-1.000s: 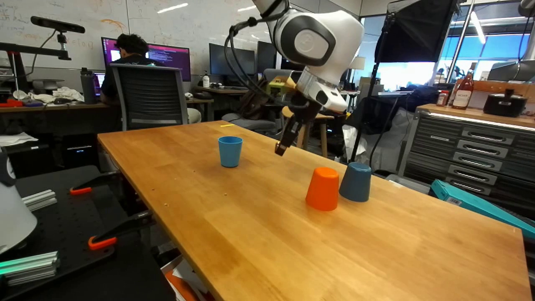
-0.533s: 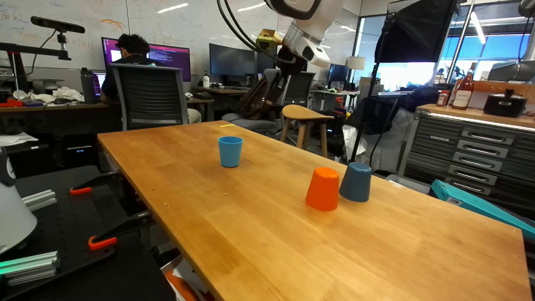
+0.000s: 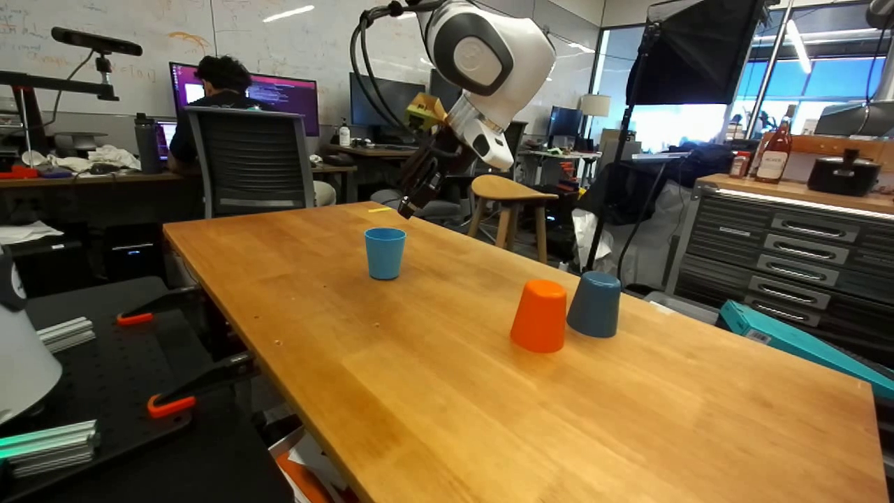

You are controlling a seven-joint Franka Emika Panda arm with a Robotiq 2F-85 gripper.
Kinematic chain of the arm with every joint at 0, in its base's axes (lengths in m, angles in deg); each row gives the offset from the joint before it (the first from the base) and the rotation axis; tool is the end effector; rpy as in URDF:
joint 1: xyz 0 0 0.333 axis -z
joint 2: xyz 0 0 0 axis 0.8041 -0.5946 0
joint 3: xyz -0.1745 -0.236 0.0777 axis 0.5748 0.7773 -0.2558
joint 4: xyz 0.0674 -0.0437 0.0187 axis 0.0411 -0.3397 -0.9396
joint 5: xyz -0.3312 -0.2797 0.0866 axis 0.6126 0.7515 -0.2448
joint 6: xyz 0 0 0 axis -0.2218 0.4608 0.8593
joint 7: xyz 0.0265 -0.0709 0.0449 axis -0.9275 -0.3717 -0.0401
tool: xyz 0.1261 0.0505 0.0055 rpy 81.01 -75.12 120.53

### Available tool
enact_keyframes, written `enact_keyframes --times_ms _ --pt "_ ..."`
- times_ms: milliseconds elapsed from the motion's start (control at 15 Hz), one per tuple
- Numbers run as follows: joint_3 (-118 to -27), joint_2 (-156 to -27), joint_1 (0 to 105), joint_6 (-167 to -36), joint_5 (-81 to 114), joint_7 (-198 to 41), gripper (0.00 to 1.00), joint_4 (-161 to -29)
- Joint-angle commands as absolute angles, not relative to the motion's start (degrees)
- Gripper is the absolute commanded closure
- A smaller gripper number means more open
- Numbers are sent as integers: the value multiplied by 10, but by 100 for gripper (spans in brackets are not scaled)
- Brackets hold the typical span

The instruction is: Pick up the object and put it in the blue cup

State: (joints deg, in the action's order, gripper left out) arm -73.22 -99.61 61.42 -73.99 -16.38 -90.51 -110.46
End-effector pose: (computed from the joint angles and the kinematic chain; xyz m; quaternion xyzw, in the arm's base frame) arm 0.6074 -0.0668 0.1936 -0.8889 0.3486 0.2185 0.2012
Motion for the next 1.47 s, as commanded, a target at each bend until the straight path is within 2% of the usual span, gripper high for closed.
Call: enact_keyframes --times_ms 0,533,600,667,733,867,933,1000,1067,1333,1400 --pt "-733 -1022 610 -732 -176 -905 92 -1096" --pt "-730 -1043 611 -726 -175 -920 92 -1096" --pt "-730 -1045 612 -726 -175 -921 90 -1096" --pt "-729 -1046 611 -726 -173 -923 44 -1096" --pt "-729 -1046 611 -726 -173 -925 43 -1097" --pt "-729 -1045 610 -728 -172 -925 30 -1100" --pt "-729 -1044 610 -728 -171 -925 72 -1100" --pt "-729 -1042 610 -728 -172 -924 66 -1100" --pt "-729 -1040 611 -728 -173 -923 66 -1100" --pt "-726 -1007 612 -717 -151 -902 97 -1086" --pt "-724 -992 610 -716 -135 -890 99 -1080"
